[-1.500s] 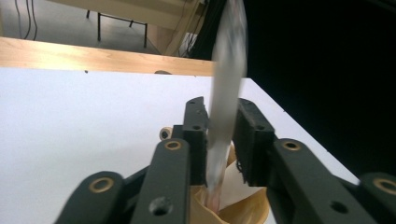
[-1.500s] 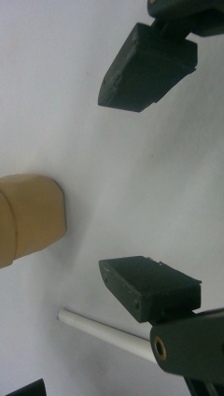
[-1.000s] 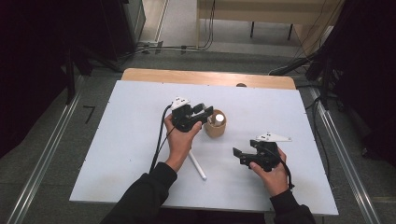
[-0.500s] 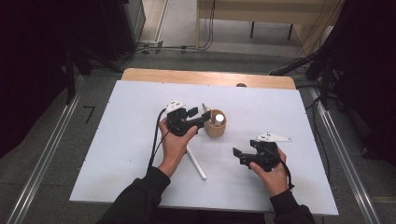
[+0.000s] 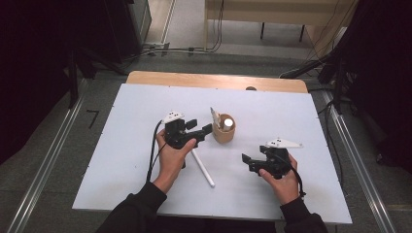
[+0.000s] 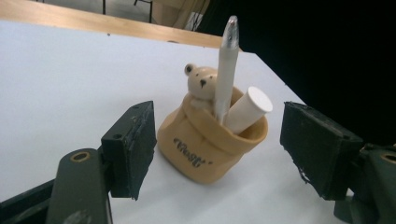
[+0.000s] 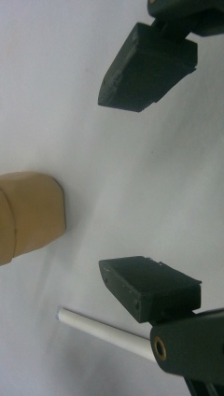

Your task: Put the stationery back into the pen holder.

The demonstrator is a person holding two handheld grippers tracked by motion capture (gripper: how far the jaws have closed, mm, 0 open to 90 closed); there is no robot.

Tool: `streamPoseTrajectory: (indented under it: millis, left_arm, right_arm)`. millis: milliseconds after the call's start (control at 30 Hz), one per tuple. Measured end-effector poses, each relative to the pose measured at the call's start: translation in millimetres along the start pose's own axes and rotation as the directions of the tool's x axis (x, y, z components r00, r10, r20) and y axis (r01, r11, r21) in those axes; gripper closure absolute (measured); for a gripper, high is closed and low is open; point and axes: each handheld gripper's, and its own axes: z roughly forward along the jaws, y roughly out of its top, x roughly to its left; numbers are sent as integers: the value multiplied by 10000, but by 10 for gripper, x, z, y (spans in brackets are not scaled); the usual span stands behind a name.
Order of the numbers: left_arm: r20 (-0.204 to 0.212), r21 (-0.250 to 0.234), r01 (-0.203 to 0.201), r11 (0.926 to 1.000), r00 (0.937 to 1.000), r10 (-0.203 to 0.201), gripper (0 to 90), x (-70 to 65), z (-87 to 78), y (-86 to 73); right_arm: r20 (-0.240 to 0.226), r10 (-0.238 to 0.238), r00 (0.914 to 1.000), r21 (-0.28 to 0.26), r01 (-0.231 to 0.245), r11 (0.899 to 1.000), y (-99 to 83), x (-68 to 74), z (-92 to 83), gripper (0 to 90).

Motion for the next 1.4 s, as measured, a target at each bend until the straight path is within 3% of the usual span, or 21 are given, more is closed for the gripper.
streamPoseTrajectory:
  millis: [300,500,733,1400]
  left_arm:
    - [54,60,11,10000,10000,-11,264,26,-139,-59]
    - [-217,255,-98,9996,9997,104,257,105,-246,-151]
    - [-377,343,129,9993,9992,-116,248,208,-344,-219]
    - [-490,444,226,9988,9986,-205,235,259,-466,-294]
  right_arm:
    - [-24,-4,10000,-8,4,10000,-1,11,0,169]
    - [-51,-32,10000,-15,32,10000,-5,25,-4,169]
    - [-84,-83,9999,18,84,10000,-7,58,12,169]
    - [-177,-195,9997,-14,195,9998,-10,114,19,168]
